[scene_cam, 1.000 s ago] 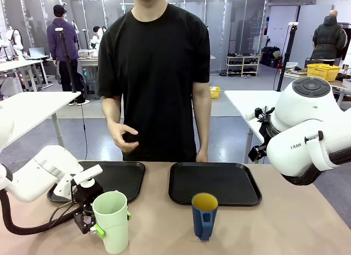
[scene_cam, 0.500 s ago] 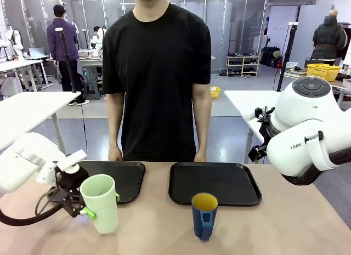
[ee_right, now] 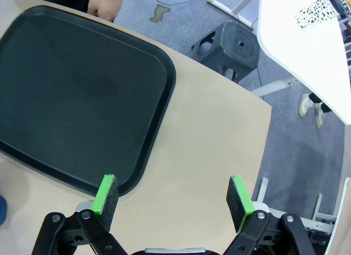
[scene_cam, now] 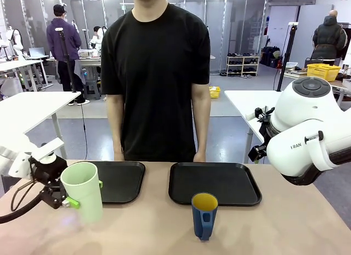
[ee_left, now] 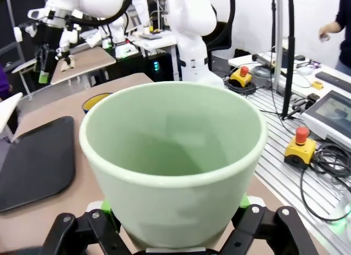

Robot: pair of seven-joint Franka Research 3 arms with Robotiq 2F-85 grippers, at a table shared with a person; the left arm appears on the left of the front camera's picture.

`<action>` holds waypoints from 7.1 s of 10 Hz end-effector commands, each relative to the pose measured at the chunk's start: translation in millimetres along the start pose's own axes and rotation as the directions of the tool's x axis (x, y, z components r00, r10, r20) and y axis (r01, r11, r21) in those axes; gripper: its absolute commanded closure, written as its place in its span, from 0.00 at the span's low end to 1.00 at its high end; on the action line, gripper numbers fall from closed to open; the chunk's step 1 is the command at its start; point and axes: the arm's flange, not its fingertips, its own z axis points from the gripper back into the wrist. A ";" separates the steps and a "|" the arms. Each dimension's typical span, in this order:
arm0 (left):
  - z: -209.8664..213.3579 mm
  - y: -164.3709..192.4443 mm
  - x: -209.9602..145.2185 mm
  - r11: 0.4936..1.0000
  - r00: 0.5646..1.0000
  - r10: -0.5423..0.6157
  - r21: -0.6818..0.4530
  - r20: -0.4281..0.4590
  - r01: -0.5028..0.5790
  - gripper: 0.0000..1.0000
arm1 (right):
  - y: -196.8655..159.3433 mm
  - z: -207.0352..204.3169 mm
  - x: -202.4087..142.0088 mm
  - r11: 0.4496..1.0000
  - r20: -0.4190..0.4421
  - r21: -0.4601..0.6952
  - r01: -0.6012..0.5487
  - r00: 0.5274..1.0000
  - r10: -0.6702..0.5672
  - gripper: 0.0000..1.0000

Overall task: Sort and store the cups by type.
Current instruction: Pick up the Reusable plastic cup, then place the picked Reusable plastic cup into the Flat Tray indicated by the person.

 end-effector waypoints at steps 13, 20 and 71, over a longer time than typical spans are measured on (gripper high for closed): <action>-5.1 8.5 1.2 1.000 1.000 -0.008 -0.016 0.006 0.008 0.32 | 0.4 -1.7 1.0 1.000 0.000 -0.008 -0.013 1.000 0.013 0.00; -5.1 8.5 1.2 1.000 1.000 -0.008 -0.016 0.006 0.008 0.32 | 0.4 -1.7 1.0 1.000 0.000 -0.008 -0.013 1.000 0.013 0.00; 121.2 150.9 -73.8 0.994 1.000 0.017 0.108 0.026 -0.020 0.13 | 0.4 -1.7 1.0 1.000 0.000 -0.008 -0.013 1.000 0.013 0.00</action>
